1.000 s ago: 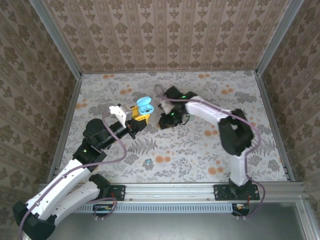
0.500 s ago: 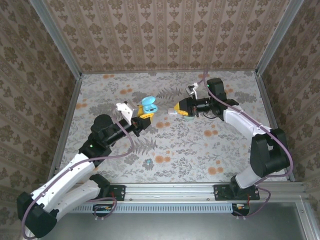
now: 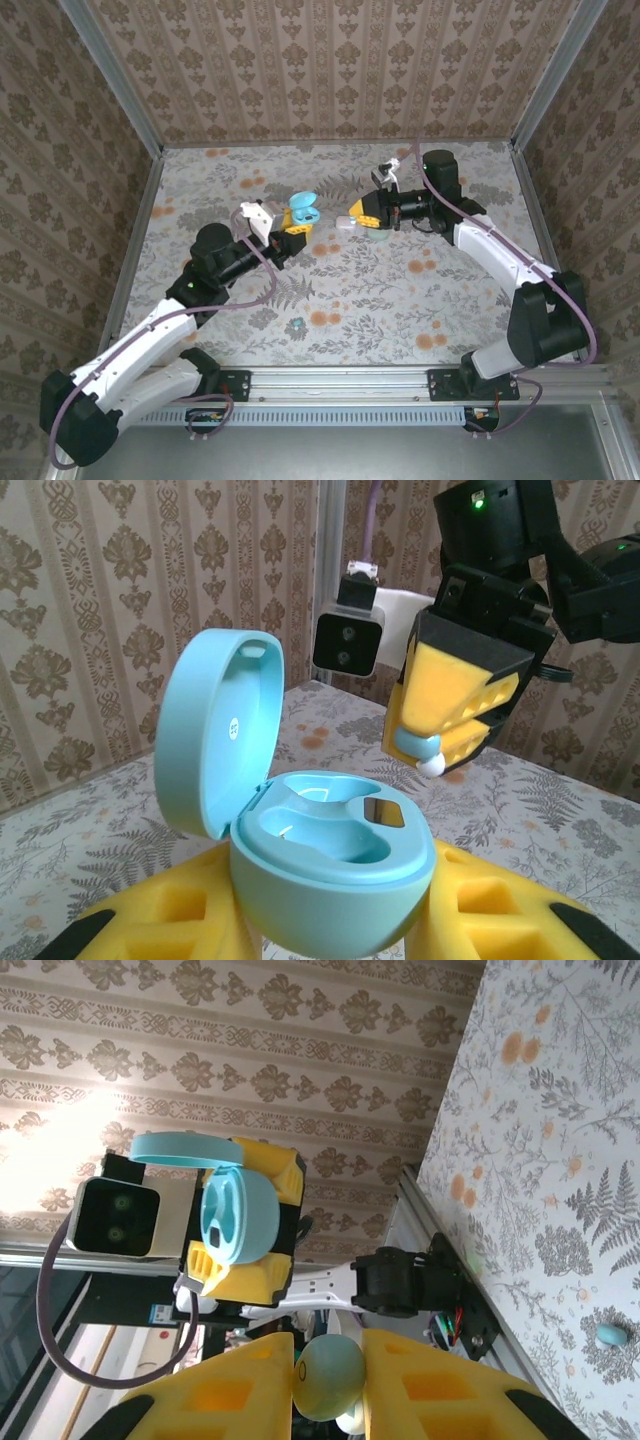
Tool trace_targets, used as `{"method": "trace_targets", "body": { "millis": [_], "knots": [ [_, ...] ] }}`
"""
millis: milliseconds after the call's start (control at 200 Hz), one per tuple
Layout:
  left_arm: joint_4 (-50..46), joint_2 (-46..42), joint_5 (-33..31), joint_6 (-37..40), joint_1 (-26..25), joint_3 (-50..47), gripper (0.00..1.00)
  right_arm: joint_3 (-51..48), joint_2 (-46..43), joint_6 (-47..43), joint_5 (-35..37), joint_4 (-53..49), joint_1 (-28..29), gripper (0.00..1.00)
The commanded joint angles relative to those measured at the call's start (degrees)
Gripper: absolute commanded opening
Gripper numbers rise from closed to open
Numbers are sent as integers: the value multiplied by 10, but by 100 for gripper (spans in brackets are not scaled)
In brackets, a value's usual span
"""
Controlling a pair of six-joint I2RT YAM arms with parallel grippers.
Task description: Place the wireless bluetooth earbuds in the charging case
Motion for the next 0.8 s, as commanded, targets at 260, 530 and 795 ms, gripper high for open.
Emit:
{"method": "trace_targets", "body": {
  "millis": [260, 530, 795],
  "knots": [
    [96, 64, 56, 12, 1, -5, 25, 18, -83, 19, 80, 8, 17, 25],
    [147, 77, 78, 36, -11, -15, 25, 18, -120, -99, 152, -46, 49, 25],
    [144, 76, 93, 48, -18, -13, 25, 25, -119, -134, 182, -26, 93, 26]
  ]
}}
